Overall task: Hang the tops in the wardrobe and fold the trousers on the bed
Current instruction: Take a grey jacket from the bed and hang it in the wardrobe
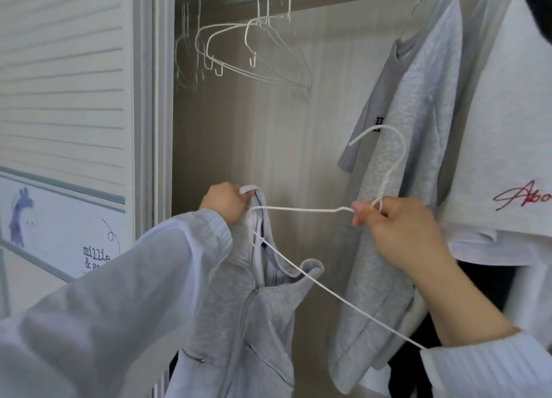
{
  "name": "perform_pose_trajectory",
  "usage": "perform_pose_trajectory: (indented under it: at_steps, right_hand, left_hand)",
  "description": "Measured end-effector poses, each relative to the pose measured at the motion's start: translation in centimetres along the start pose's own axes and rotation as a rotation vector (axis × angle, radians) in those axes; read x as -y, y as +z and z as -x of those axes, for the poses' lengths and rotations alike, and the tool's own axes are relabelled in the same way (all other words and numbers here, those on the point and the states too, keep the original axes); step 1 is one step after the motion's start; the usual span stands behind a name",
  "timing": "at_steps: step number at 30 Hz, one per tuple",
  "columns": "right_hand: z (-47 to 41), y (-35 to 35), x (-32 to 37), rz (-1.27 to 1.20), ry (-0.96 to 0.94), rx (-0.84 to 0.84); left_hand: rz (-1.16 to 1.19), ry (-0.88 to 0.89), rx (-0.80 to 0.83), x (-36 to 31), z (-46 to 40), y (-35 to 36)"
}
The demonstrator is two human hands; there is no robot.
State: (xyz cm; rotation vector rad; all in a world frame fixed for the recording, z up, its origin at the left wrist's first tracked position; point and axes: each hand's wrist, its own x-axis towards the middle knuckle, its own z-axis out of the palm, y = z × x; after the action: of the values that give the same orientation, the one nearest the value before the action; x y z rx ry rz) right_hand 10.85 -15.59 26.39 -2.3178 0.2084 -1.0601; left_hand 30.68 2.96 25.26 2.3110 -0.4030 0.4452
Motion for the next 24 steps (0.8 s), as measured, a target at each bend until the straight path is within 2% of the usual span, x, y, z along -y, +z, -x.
perform_pose_trajectory:
  at_steps: [5,12,16,20,22,24]
  right_hand:
    - [0.2,5.1,-1.6,-0.011,0.063,0.016]
    - [1.8,11.6,-1.8,-0.041,0.115,-0.040]
    - [0.8,10.3,-1.9,-0.203,0.186,-0.048]
    - [-0.3,7.5,-2.5,-0.321,0.289,-0.006]
    - [-0.5,6.5,-2.3,-0.362,0.295,0.017]
    - [-0.6,6.0,-1.9,-0.395,0.298,0.027]
  left_hand:
    - [0.045,0.156,0.045,-2.3,2.1,0.3]
    - [0.018,0.363,-0.029,-3.6,4.8,1.1]
    - [-0.263,0.467,-0.122,-1.9,5.3,0.8]
    - [-0.577,0.443,-0.148,-0.3,5.8,0.3]
    - [-0.620,0.455,-0.147,-0.1,6.6,1.0]
    - [-0.506,0.439,-0.139,0.0,7.6,1.7]
